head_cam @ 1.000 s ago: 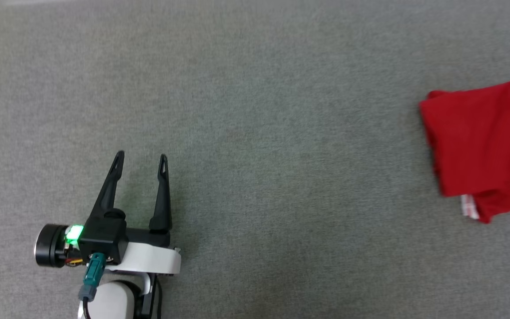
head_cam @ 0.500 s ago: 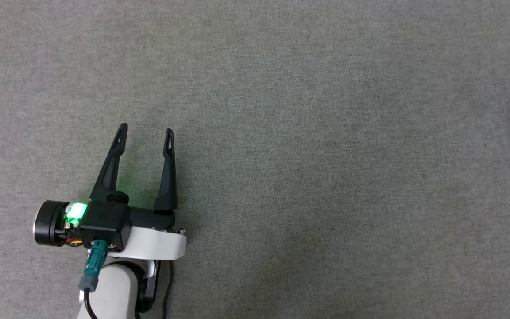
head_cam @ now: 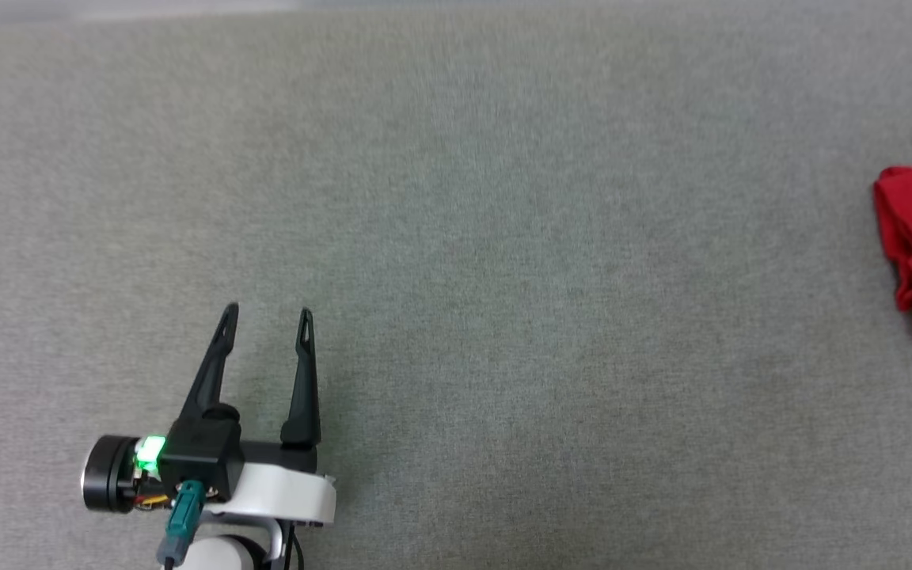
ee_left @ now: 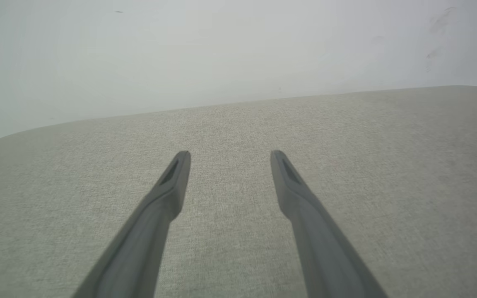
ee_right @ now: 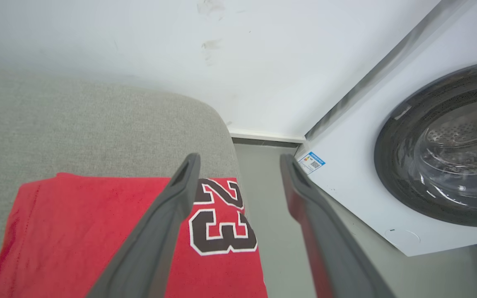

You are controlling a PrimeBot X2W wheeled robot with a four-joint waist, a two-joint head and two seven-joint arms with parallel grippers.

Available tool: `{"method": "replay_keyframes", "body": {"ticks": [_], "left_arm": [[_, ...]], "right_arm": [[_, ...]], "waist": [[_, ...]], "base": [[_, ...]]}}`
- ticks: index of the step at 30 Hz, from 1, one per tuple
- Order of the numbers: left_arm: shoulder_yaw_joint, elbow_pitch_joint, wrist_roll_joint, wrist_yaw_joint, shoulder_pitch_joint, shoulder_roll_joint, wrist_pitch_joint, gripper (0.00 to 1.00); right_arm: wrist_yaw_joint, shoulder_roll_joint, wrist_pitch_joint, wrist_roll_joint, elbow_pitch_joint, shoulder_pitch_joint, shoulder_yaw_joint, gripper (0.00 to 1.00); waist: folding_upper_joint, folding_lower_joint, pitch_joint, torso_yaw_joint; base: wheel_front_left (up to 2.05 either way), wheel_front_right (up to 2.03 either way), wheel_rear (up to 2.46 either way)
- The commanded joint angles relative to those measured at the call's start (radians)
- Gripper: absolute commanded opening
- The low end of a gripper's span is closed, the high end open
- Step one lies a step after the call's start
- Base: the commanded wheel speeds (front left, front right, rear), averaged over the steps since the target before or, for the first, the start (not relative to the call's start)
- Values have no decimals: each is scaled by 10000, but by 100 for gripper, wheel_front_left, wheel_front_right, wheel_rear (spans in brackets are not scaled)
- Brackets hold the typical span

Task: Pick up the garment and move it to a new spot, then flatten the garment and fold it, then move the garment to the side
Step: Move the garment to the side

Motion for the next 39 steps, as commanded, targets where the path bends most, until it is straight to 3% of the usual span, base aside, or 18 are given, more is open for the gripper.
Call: {"method": "replay_keyframes", "body": {"ticks": [1, 5, 12, 22, 39], "left_arm": [[32, 14, -29, 29, 144, -38, -22, 100], [125, 81, -142, 102, 539, -86, -22, 100], [270, 336, -250, 116, 1001, -129, -22, 100], [446, 614, -298, 2, 1414, -154, -22, 100], [556, 855, -436, -258, 2132, -223, -22, 100]], "right_arm": [[-17, 221, -293, -55, -289, 248, -126, 100], [-16, 1161, -1355, -407, -1881, 985, -616, 100], [-16, 3463, -2592, -1246, -4754, 2419, -799, 100], [-16, 5427, -3356, -1555, -6068, 4575, 399, 100], [-16, 6567, -3521, -1292, -5799, 7191, 617, 100]], "waist": [[0, 0, -579, 86], [0, 0, -1156, 224], [0, 0, -1963, 498], [0, 0, -2808, 901], [0, 0, -3562, 797]], "base": [[0, 0, 0], [0, 0, 0], [0, 0, 0], [0, 0, 0], [0, 0, 0]]}}
